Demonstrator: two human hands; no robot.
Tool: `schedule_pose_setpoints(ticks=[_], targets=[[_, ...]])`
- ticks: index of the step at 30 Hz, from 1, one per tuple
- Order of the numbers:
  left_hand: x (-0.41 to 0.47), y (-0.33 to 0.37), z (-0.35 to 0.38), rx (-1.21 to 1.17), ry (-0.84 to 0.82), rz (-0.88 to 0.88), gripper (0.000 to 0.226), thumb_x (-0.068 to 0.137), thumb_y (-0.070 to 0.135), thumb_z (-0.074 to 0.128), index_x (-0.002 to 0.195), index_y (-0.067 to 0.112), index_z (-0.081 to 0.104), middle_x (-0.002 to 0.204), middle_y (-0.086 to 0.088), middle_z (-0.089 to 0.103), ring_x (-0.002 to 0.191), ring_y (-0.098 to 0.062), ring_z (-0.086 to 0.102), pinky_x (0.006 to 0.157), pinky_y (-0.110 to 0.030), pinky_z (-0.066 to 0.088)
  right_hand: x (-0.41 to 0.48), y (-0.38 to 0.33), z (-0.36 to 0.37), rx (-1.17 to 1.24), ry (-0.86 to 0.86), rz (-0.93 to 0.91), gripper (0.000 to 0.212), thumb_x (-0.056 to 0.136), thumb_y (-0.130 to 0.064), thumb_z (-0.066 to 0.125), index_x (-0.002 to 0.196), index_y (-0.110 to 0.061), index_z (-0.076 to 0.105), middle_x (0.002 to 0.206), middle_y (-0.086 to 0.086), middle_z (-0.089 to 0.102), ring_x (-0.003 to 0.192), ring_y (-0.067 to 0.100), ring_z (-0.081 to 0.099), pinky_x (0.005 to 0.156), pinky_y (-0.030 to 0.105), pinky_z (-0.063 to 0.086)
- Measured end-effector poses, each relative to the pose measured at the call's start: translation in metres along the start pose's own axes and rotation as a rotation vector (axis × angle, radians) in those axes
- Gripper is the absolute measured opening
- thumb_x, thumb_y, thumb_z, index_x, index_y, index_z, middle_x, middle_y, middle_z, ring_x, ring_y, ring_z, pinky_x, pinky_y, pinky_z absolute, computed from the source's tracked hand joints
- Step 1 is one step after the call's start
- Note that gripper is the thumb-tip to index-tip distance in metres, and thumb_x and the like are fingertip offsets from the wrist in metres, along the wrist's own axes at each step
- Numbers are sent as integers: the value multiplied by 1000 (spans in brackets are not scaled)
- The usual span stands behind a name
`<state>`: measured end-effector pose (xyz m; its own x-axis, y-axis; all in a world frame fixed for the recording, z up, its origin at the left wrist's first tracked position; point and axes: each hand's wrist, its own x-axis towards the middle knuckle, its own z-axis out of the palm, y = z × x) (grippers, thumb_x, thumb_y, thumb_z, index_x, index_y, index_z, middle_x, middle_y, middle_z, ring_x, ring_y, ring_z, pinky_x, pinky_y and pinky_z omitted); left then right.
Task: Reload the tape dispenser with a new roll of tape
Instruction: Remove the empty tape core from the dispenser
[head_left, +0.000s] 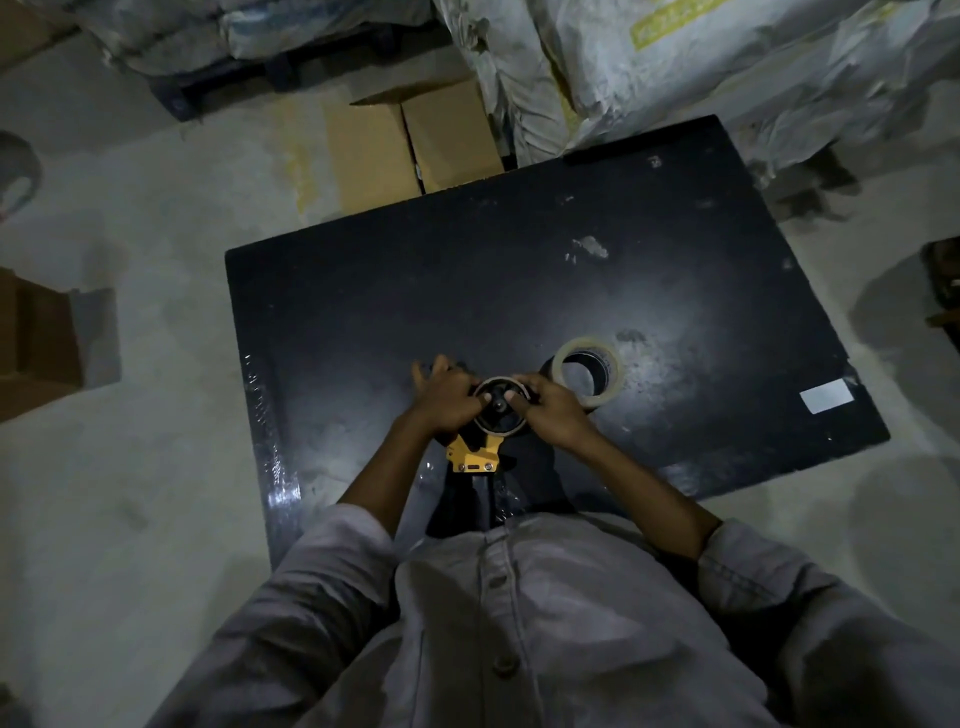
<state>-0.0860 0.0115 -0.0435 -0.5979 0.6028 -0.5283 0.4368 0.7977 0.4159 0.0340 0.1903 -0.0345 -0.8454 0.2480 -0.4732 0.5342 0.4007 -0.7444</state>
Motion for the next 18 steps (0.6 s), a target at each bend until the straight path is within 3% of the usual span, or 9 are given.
schedule_pose_setpoints(ticks=[7,10,14,18], targets=[[-11,-3,-4,-80,11,31,40,106,44,61,143,36,72,121,-2,66,142,-27,34,120,-55,10,-2,6,3,83,-30,20,33,105,-41,74,132,-22,77,121,4,82,113,24,77,104,52,61],[-10,-11,-6,-147,-49,41,54,99,56,61,149,36,68,120,3,62,138,-26,35,119,-54,17,-3,12,3,155,-76,24,47,93,-56,79,131,-28,78,115,-4,84,109,17,80,102,50,64],[-2,-21,-1,-115,-95,47,72,85,76,54,143,37,72,125,1,72,134,-31,40,119,-61,30,-1,18,5,157,-58,13,44,95,-46,83,135,-27,78,115,-4,84,109,17,80,102,50,64],[12,-32,11,-89,-69,20,72,77,85,53,128,41,78,112,4,73,129,-30,48,118,-60,33,-4,8,3,83,-5,13,36,98,-39,84,130,-24,82,109,1,86,104,17,80,94,37,64]])
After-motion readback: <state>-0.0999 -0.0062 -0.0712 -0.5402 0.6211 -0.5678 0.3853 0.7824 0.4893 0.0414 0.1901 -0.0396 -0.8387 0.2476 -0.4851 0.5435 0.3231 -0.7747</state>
